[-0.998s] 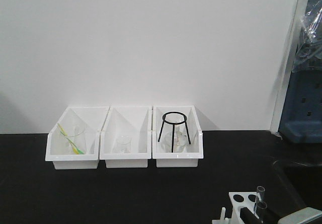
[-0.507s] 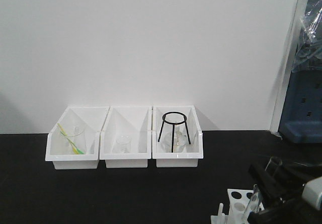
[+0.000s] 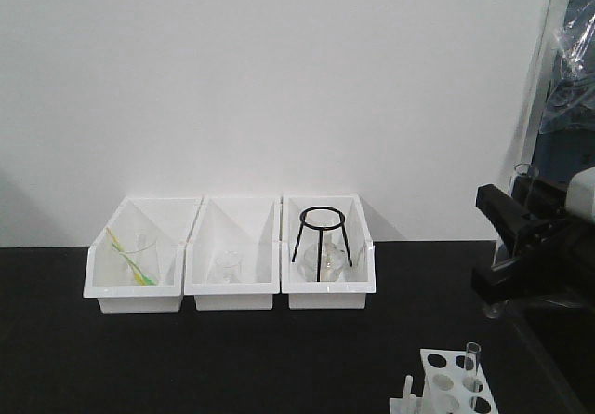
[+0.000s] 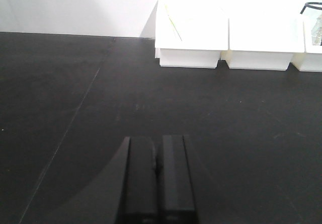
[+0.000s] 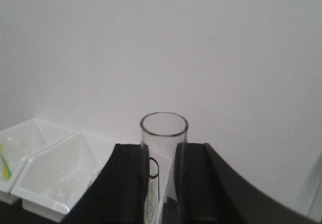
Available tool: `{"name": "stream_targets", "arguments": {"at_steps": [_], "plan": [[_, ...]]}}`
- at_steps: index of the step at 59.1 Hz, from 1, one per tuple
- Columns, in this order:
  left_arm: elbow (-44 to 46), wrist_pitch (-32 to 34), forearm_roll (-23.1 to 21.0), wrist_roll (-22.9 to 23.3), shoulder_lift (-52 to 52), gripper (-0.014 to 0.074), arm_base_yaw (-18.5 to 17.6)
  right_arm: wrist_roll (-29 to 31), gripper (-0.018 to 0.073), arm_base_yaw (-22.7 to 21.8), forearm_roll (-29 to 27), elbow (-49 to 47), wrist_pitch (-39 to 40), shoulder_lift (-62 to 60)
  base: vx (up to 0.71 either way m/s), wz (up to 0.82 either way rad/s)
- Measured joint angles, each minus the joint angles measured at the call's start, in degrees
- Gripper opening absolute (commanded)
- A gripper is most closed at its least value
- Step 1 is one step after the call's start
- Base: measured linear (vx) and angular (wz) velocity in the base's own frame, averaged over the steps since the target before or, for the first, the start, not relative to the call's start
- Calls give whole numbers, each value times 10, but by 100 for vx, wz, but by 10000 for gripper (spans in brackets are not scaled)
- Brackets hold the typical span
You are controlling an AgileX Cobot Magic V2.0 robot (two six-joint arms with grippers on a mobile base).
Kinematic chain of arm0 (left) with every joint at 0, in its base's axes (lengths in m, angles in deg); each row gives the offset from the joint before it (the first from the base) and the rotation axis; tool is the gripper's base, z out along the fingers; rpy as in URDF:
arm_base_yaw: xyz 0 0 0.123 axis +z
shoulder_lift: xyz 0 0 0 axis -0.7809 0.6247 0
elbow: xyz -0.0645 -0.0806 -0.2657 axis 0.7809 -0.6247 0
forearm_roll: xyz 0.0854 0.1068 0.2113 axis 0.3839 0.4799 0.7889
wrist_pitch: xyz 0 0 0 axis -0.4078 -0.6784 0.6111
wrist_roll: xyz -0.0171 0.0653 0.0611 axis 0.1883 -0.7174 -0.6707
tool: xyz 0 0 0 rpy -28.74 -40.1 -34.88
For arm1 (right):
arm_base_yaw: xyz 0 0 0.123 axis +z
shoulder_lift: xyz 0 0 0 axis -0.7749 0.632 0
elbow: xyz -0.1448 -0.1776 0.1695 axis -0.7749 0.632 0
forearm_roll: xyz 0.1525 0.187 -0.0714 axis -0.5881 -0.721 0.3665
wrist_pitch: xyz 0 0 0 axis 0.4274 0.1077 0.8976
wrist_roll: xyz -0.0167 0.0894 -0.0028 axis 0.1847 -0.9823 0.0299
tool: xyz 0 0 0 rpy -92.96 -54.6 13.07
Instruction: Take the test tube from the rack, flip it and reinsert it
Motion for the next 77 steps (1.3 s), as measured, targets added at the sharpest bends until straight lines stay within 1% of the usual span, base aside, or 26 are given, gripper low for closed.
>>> {"name": "stream_targets", "arguments": {"at_steps": [2,3,4,5,7,8,10,13,17,22,25,26,27,28,33,36,41,43,45,49,53,57,64,66,72,77], "plan": [[0,0,0,0,0,-6,0,25,-11,0,38,-1,-8,0,0,0],[0,0,0,0,0,-6,0,48,-10,0,69,-1,-15,0,0,0],[0,0,0,0,0,-6,0,56,-10,0,80,-1,-21,0,0,0],[0,0,0,0,0,-6,0,83,-9,0,129,-1,-31,0,0,0],[0,0,0,0,0,-6,0,127,-8,0,180,-1,-51,0,0,0],[0,0,0,0,0,-6,0,150,-8,1,219,-1,-59,0,0,0],[0,0,0,0,0,-6,0,178,-8,2,275,-1,-81,0,0,0],[0,0,0,0,0,-6,0,200,-8,2,338,-1,-110,0,0,0],[0,0,0,0,0,-6,0,204,-8,2,388,-1,-143,-2,0,0],[0,0,0,0,0,-6,0,190,-8,2,412,-1,-158,-5,0,0],[0,0,0,0,0,-6,0,159,-8,2,399,-1,-158,-5,0,0],[0,0,0,0,0,-6,0,138,-8,2,391,-1,-158,-5,0,0],[0,0,0,0,0,-6,0,130,-8,2,374,-1,-158,-5,0,0],[0,0,0,0,0,-6,0,104,-8,2,360,-1,-158,-5,0,0],[0,0,0,0,0,-6,0,-23,-8,2,249,-1,-160,-6,0,0],[0,0,0,0,0,-6,0,-110,-8,2,166,-1,-161,-6,0,0],[0,0,0,0,0,-6,0,-210,-8,2,65,-1,-156,-6,0,0],[0,0,0,0,0,-6,0,-232,-8,2,44,-1,-146,-6,0,0],[0,0,0,0,0,-6,0,-243,-8,2,28,-1,-132,-6,0,0],[0,0,0,0,0,-6,0,-245,-8,2,14,-1,-107,-6,0,0],[0,0,0,0,0,-6,0,-232,-8,2,11,-1,-81,-6,0,0],[0,0,0,0,0,-6,0,-204,-8,2,14,4,-53,-6,0,0],[0,0,0,0,0,-6,0,-185,-8,2,12,54,60,-6,0,0],[0,0,0,0,0,-6,0,-182,-8,2,5,83,105,-6,0,0],[0,0,0,0,0,-6,0,-156,-8,2,-12,158,198,-6,0,0],[0,0,0,0,0,-6,0,-125,-8,2,-38,200,242,0,0,0]]}}
